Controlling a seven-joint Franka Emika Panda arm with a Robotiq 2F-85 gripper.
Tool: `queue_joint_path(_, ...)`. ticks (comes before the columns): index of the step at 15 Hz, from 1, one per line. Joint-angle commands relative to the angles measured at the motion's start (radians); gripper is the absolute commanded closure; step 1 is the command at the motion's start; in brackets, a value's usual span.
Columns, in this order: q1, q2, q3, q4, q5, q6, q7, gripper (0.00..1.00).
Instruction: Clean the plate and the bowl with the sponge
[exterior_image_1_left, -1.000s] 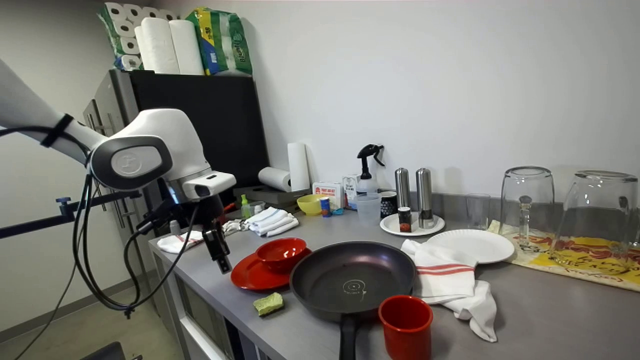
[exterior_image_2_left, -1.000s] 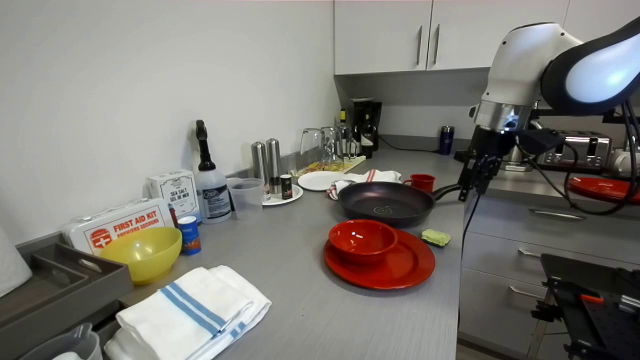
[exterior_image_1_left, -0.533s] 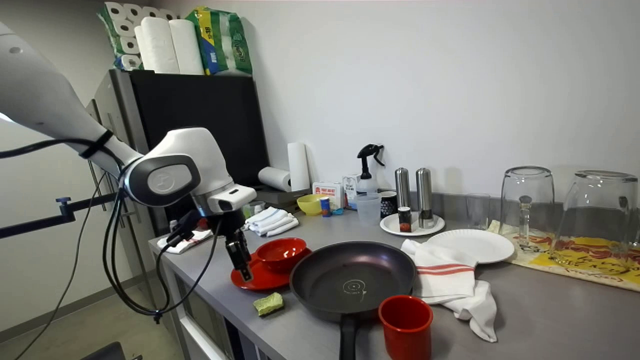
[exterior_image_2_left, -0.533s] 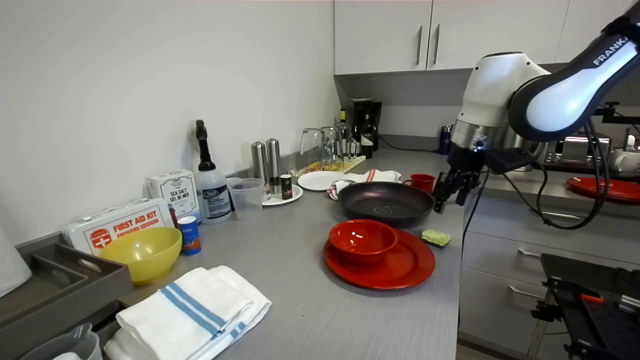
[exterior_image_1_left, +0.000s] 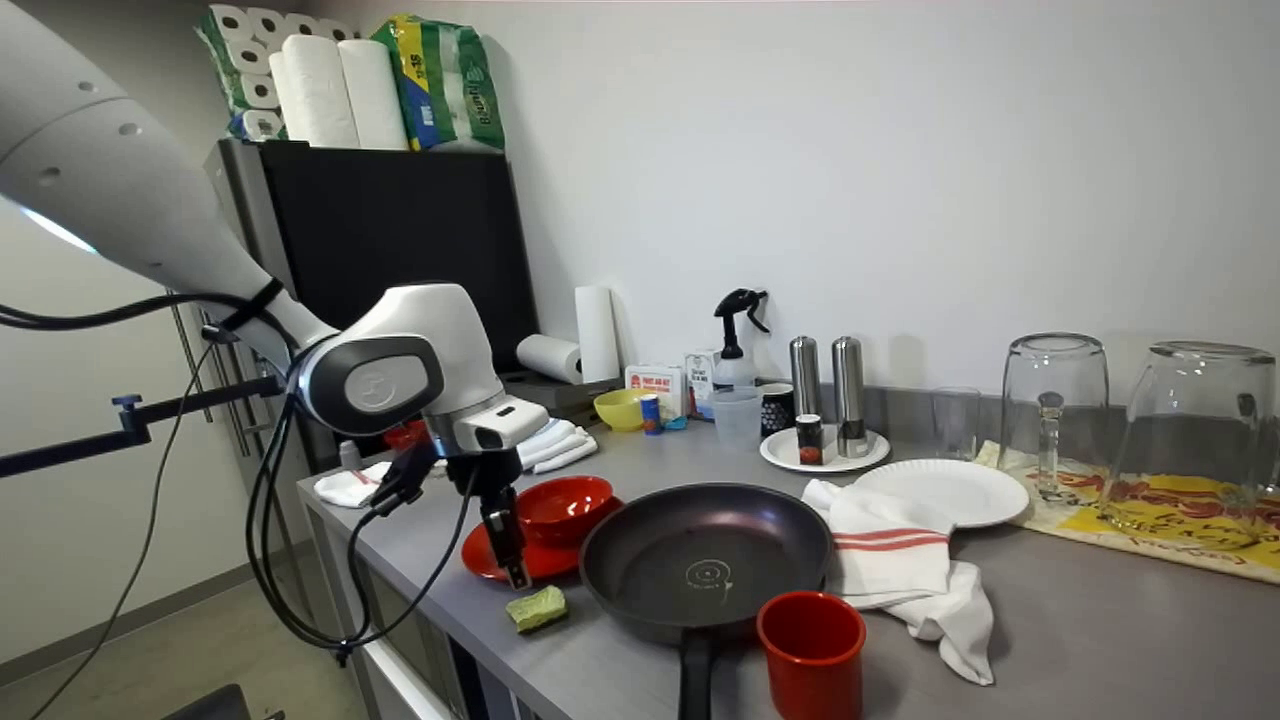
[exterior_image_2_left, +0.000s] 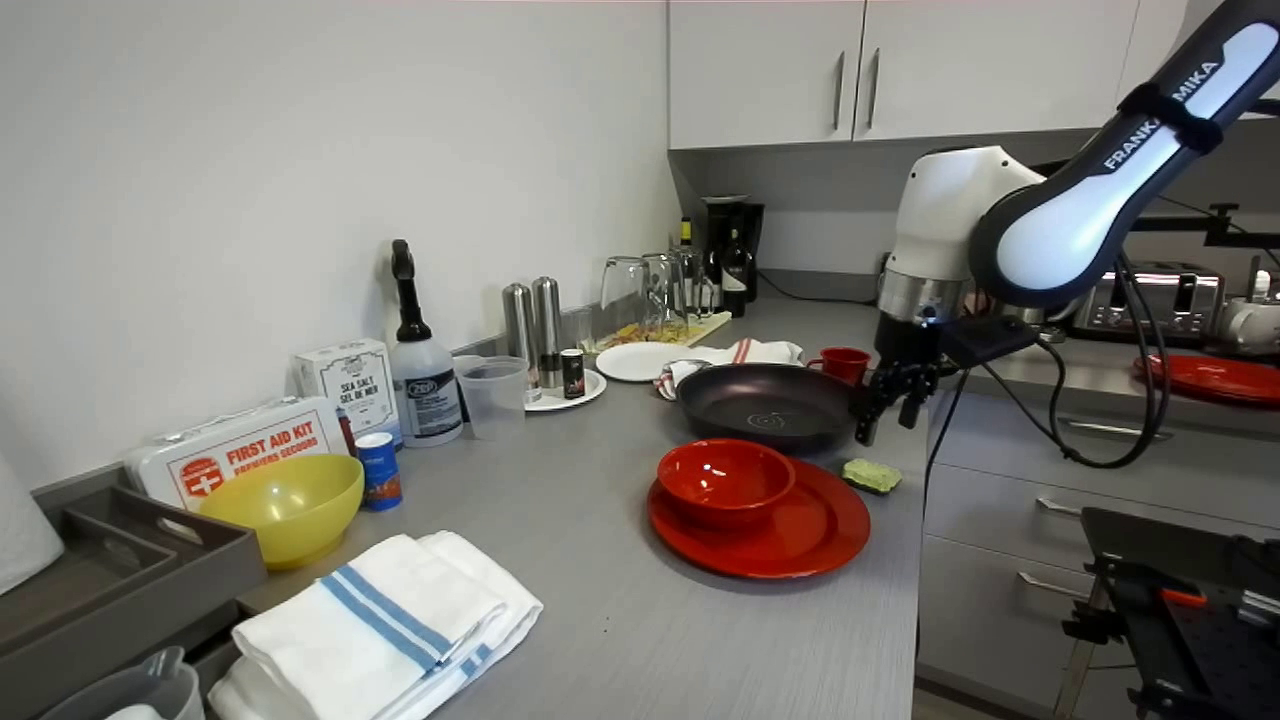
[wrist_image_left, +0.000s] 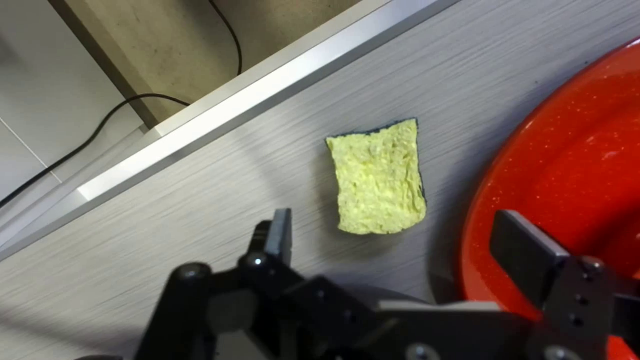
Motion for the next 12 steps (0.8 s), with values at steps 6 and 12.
queue_joint_path(6,0.043,0.016,-0.068,-0.012,0.076,-0.018,-0.166,0.00)
queue_joint_path(12,0.056,0.009,-0.072,-0.047,0.099,-0.015,-0.238,0.00)
